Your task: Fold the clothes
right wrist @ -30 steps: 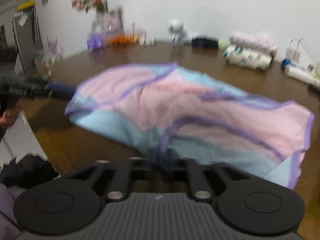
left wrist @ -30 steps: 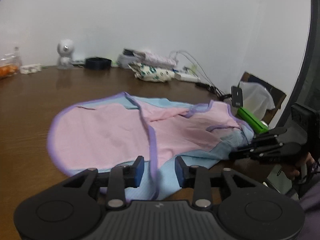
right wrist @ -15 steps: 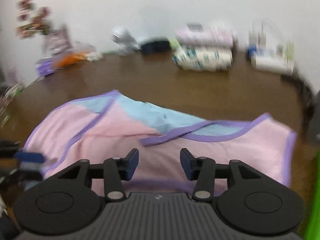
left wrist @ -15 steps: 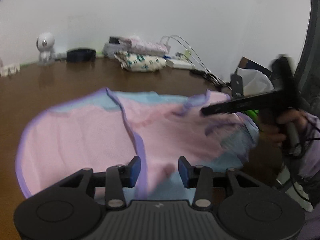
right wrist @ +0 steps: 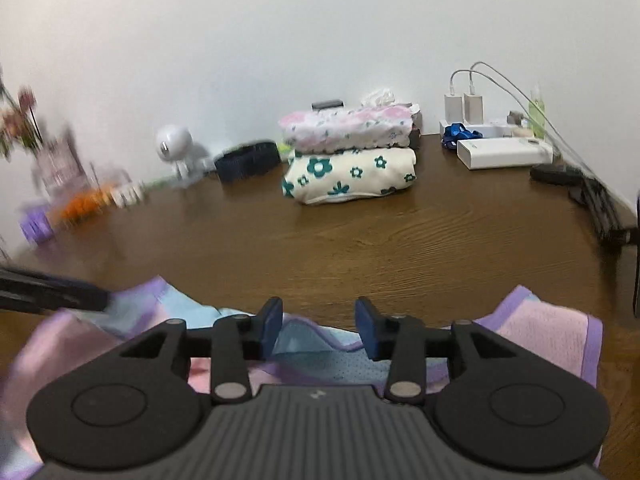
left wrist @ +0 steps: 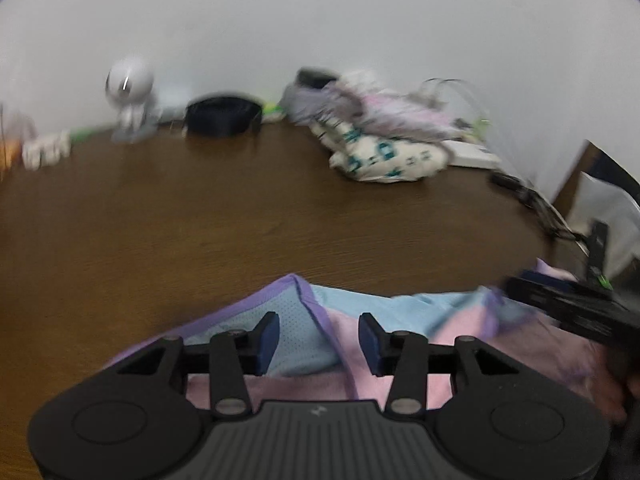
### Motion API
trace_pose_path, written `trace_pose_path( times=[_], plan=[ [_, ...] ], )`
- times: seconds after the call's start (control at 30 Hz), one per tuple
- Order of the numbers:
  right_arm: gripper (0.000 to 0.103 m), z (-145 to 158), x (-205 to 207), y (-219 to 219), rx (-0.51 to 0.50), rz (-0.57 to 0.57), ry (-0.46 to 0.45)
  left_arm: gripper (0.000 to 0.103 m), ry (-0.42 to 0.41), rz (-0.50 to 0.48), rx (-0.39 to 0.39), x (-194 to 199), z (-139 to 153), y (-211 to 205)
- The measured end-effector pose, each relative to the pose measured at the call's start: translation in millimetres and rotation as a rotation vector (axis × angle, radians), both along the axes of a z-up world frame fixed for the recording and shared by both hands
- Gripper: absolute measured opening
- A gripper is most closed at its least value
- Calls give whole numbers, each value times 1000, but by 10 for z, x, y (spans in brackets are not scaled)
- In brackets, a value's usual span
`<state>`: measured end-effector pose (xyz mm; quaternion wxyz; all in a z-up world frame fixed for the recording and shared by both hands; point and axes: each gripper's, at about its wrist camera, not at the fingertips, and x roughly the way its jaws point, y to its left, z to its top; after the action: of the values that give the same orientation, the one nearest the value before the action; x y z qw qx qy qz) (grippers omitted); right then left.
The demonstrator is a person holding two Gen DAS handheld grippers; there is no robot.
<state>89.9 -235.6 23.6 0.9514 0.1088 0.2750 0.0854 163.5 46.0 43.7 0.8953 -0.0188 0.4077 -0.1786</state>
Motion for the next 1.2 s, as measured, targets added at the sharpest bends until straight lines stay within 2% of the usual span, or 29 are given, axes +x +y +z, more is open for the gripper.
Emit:
trace_pose_path(
  times=[0.1,0.2,0.33,0.37,0.4,0.53,0.6,0.63,0.67,0.73,0.8,0.83,0.87,1.0,1.03,1.1,1.13,1.17,1.2],
  plan=[
    [43,-39,-48,-158,86,9,-12,46,50,62,-23,180,-118,-18],
    [45,-125,-33,-213,164,66,51,46,65,90,-38,281,-157,-74],
    [45,-117,-82,-75,122,163,72,44,60,87,-23,380,-161,-202],
    [44,-130,-70,-29,108,179,81,25,56,91,-16,407,-167,-231],
    [43,-139,-59,9,94,191,91,1,53,90,-14,420,-182,-242],
    [33,-142,-15,114,42,207,126,2,-14,140,-64,344,-193,-122],
    [34,-82,-9,189,3,218,110,1,-37,212,-114,292,-201,51],
    [36,-56,4,226,-12,220,107,1,-40,226,-151,263,-216,131],
    [44,-42,42,263,-14,212,114,1,-43,235,-189,234,-232,205],
    [50,-14,118,338,-18,196,129,2,-62,228,-210,164,-267,256],
    [45,-54,254,408,-13,177,184,2,-82,222,-208,110,-288,280],
    [31,-80,299,436,-17,167,201,2,-89,228,-215,92,-297,311],
    [6,-83,315,453,-31,151,196,2,-95,236,-224,75,-306,346],
    [7,-32,322,366,-51,18,92,2,-84,236,-259,96,-394,440],
    [9,-22,327,327,-50,-3,81,2,-76,241,-269,100,-423,449],
    [30,17,288,242,-48,-11,79,3,-73,248,-266,97,-456,457],
    [54,69,196,196,-70,-5,73,3,-76,255,-263,87,-452,468],
    [62,121,104,150,-93,0,67,4,-76,264,-261,73,-430,489],
    [62,173,12,104,-115,6,62,5,-87,258,-275,25,-365,527]
  ],
)
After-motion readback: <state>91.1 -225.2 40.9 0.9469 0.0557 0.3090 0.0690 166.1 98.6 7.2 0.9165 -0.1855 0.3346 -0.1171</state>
